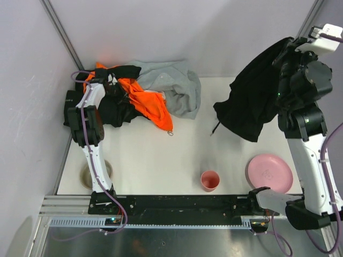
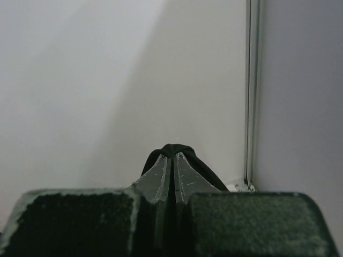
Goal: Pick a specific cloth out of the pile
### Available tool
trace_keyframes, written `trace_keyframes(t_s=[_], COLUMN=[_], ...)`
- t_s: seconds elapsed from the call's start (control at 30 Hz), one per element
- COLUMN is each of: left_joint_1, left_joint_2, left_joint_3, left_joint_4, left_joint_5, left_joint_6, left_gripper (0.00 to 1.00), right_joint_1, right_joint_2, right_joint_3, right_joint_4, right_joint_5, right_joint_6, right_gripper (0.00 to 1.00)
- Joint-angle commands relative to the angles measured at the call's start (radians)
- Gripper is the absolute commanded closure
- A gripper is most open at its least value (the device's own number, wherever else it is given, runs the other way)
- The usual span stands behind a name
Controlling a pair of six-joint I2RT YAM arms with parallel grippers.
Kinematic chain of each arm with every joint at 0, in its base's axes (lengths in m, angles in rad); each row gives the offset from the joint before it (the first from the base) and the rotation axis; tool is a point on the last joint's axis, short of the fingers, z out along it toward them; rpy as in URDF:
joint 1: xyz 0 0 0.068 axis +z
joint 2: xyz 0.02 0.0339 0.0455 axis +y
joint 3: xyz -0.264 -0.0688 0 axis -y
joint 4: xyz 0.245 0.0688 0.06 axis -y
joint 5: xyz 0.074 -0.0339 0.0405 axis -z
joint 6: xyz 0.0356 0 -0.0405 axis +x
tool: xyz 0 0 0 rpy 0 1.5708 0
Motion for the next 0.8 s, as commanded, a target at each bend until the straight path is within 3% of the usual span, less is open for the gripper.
trace_keyframes(t_s=[0.0, 0.17, 0.37, 0.53, 0.67, 0.77], left_joint_1=[0.036, 0.037, 0.038, 0.034, 0.023, 0.009], left_joint_2=[0.035, 0.036, 0.017, 0.004, -0.030, -0.076], left_joint_3=[-0.001, 0.000, 0.001, 0.005, -0.016, -0.053], left_joint_4=[-0.032, -0.032, -0.032, -0.032, -0.026, -0.012], left_joint_5=[-0.054, -0.046, -0.030, 0.010, -0.001, 0.004], left_joint_6=[0.035, 0.031, 0.027, 0.022, 0.027, 0.037], left_gripper=[0.86, 0.85, 0.83, 0.77, 0.69, 0.53], right_joint_1=[-0.128, -0.247, -0.356, -0.394, -0.397, -0.399], right_joint_2=[0.029, 0.049, 0.017, 0.069, 0.163, 0.253], right_joint_3=[0.025, -0.060, -0.294, -0.421, -0.490, -0.530], right_joint_4=[-0.043, -0.111, -0.142, -0.207, -0.243, -0.260], right_joint_5=[-0.137, -0.239, -0.355, -0.454, -0.533, -0.629], right_joint_6=[0.151, 0.261, 0.396, 0.437, 0.438, 0.431], right_gripper=[1.00, 1.00, 1.00, 1.00, 1.00, 1.00])
